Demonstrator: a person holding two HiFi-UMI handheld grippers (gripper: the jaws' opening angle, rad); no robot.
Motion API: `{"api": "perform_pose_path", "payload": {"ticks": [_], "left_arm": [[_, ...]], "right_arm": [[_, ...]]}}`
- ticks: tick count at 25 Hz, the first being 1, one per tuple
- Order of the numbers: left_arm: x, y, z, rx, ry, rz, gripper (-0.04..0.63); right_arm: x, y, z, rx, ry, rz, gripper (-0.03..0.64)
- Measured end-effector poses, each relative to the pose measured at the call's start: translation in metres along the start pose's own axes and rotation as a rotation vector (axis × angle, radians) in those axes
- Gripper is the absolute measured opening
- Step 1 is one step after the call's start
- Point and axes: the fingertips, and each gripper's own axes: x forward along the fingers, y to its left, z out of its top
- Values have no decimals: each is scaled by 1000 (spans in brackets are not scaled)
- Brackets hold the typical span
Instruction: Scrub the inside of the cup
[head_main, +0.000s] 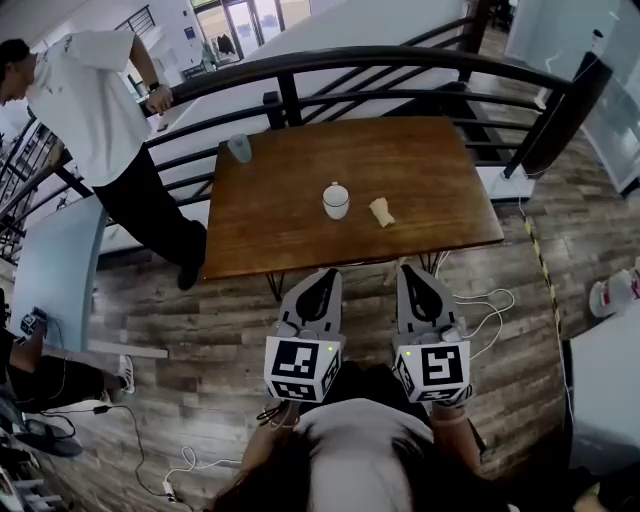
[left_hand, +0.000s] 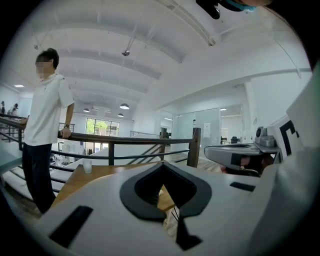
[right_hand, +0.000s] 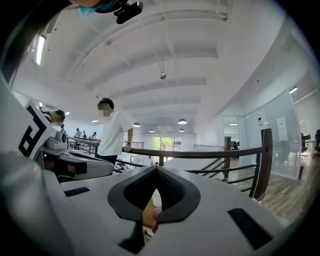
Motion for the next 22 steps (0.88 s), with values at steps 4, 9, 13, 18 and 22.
{"api": "perform_pose_path", "payload": {"ticks": [4, 9, 13, 18, 22], "left_arm": [[7, 6, 1, 1, 1, -8, 8], [27, 16, -3, -24, 5, -8, 8], [56, 34, -2, -38, 12, -5, 8], [102, 59, -5, -44, 35, 26, 8], [135, 70, -11, -50, 46, 54, 8]], "right_arm": [[8, 0, 4, 8, 1, -2, 35], [27, -11, 0, 22, 25, -11, 35], [60, -26, -3, 11, 43, -9, 35], [112, -46, -13, -5, 86, 21, 35], [143, -60, -26, -12, 112, 60, 37]]}}
